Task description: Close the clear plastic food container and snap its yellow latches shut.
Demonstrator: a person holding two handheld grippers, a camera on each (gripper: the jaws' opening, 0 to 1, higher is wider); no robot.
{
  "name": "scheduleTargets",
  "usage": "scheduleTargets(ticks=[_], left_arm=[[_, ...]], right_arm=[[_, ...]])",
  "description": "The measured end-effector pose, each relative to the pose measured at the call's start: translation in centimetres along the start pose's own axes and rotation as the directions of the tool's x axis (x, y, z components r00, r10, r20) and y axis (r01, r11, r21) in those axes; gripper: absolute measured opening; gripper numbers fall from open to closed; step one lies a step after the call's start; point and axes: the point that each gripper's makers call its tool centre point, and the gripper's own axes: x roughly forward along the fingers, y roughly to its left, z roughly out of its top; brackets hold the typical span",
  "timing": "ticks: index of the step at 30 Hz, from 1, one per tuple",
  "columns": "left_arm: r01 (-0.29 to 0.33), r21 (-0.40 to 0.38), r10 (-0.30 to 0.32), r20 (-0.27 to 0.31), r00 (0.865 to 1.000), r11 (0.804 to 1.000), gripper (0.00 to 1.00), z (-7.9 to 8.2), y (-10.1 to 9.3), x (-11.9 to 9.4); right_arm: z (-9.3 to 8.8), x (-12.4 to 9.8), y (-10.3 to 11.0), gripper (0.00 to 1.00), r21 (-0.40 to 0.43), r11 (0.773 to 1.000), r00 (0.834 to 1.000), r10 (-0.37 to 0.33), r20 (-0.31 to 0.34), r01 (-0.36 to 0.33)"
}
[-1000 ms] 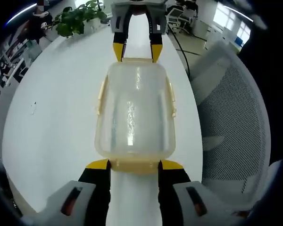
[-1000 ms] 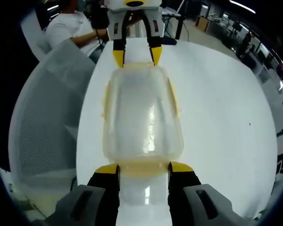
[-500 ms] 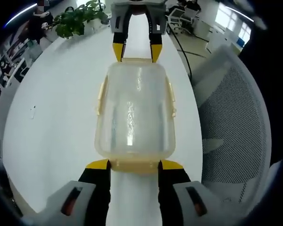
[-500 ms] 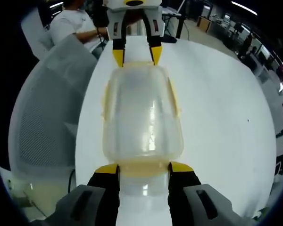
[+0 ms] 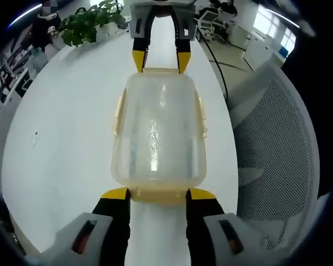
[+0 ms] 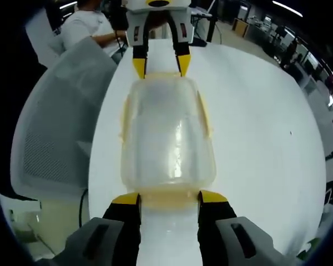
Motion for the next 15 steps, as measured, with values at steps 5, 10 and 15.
scheduleTargets(ticks=[5, 10, 15], left_arm=[[0.001, 0.006, -0.001, -0.004, 1.0, 1.0, 0.37, 0.8, 0.1, 0.6], [0.004, 0.005, -0.004, -0.002, 1.0, 1.0, 0.37, 1.6, 0.3, 1.1], [0.003, 0.004, -0.003, 0.0, 1.0, 1.0, 0.37, 2.5, 0.2, 1.6]], right_arm=[[-1.0, -0.1, -0.1, 0.39, 0.004, 1.0, 1.0, -0.001, 0.001, 0.001], [-1.9, -0.4, -0.3, 0.39, 0.008, 1.0, 1.0, -0.002, 0.0, 0.002], [-2.9, -0.6, -0.5, 0.39, 0.006, 1.0, 1.0, 0.001, -0.009, -0.001]])
